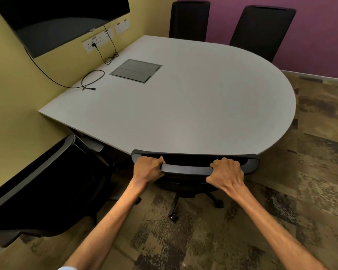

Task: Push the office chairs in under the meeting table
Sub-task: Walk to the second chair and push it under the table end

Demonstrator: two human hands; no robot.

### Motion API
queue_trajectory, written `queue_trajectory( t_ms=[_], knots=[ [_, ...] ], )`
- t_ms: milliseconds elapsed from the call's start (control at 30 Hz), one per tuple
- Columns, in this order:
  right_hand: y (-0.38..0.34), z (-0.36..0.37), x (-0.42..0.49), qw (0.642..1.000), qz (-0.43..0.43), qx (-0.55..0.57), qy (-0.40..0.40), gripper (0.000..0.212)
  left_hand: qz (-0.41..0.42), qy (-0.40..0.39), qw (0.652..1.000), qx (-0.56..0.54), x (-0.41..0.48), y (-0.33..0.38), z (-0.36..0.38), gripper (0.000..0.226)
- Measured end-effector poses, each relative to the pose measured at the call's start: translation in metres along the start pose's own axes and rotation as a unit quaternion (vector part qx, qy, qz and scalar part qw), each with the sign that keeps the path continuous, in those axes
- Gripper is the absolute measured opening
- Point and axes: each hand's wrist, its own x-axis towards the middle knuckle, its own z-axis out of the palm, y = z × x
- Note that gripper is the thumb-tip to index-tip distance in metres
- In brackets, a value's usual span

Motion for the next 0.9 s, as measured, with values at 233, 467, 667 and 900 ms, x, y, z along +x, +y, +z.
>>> queue_trajectory(
  t_ms=[233, 467, 667, 900],
  knots=[
    [-0.002, 0.004, 0.000, 0.999, 0.018, -0.019, 0.020, 0.021, -0.012, -0.016, 1.000, 0.002, -0.006, -0.003, 0.003, 0.029],
    [-0.008, 0.005, -0.009, 0.999, 0.016, -0.009, 0.041, 0.032, -0.027, -0.044, 0.998, -0.027, -0.017, 0.002, -0.002, 0.033],
    [-0.021, 0.006, -0.018, 0.999, 0.033, -0.007, 0.023, 0.037, -0.002, -0.042, 0.998, -0.041, -0.028, 0.006, -0.003, 0.038],
    [-0.060, 0.016, -0.044, 0.995, 0.012, 0.020, 0.097, 0.075, -0.075, 0.089, 0.991, -0.066, -0.069, 0.006, -0.018, 0.069]
  ],
)
